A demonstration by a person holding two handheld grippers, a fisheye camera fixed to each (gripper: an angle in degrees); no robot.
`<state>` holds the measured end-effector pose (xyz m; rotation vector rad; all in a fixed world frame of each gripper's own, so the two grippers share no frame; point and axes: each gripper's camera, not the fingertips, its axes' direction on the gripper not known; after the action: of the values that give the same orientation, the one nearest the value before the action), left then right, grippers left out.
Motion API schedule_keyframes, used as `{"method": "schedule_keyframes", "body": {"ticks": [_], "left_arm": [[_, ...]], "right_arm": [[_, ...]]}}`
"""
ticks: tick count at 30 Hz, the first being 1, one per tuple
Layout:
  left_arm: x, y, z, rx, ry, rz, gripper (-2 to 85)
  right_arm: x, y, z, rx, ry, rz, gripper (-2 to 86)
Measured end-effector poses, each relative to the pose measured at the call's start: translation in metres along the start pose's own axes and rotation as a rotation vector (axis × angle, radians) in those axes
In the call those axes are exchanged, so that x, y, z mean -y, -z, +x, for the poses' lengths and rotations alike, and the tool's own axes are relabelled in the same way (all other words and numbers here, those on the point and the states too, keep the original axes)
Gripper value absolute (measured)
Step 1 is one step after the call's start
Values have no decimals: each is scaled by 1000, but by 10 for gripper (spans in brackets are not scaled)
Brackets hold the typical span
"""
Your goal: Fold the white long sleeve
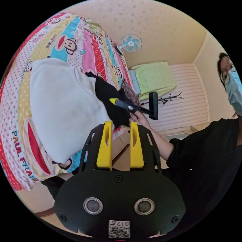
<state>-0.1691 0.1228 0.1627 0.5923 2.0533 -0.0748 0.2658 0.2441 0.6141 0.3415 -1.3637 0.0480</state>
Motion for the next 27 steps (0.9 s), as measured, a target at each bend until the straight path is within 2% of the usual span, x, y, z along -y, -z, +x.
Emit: {"method": "schedule_keyframes", "body": {"ticks": [3,5,7,8,9,11,16,18,20,22,24,25,27], "left_arm": [[-22,41,-34,150,166,171,164],[-31,54,-56,261,241,179,188],[-37,50,-80,328,264,103,206],[-40,39,-98,308,291,24,217],[-43,22,-116,213,325,-47,223],[-50,-4,-138,49,386,-92,223],[-61,-11,-148,39,502,-20,179],[-62,-8,-139,-59,513,-21,130],[-60,-1,-125,-107,520,0,112],[-55,5,-105,-116,502,-20,104],[-45,15,-73,-143,440,-53,96],[-43,19,-66,-150,425,-61,94],[-37,43,-36,-172,375,-69,89]], "right_arm": [[-22,35,39,106,-130,-9,74],[-37,44,58,246,-255,-52,109],[-47,44,62,388,-323,-83,136],[-53,41,62,470,-365,-101,152],[-55,39,62,510,-388,-110,160],[-66,24,61,683,-501,-145,190],[-79,-21,60,1012,-809,-112,242],[-73,-29,55,1032,-863,-74,252],[-61,-29,48,924,-880,-40,258],[-55,-25,46,915,-895,-4,247],[-49,-15,41,990,-884,53,217],[-43,0,32,1047,-844,106,174],[-29,38,5,984,-761,112,136]]}}
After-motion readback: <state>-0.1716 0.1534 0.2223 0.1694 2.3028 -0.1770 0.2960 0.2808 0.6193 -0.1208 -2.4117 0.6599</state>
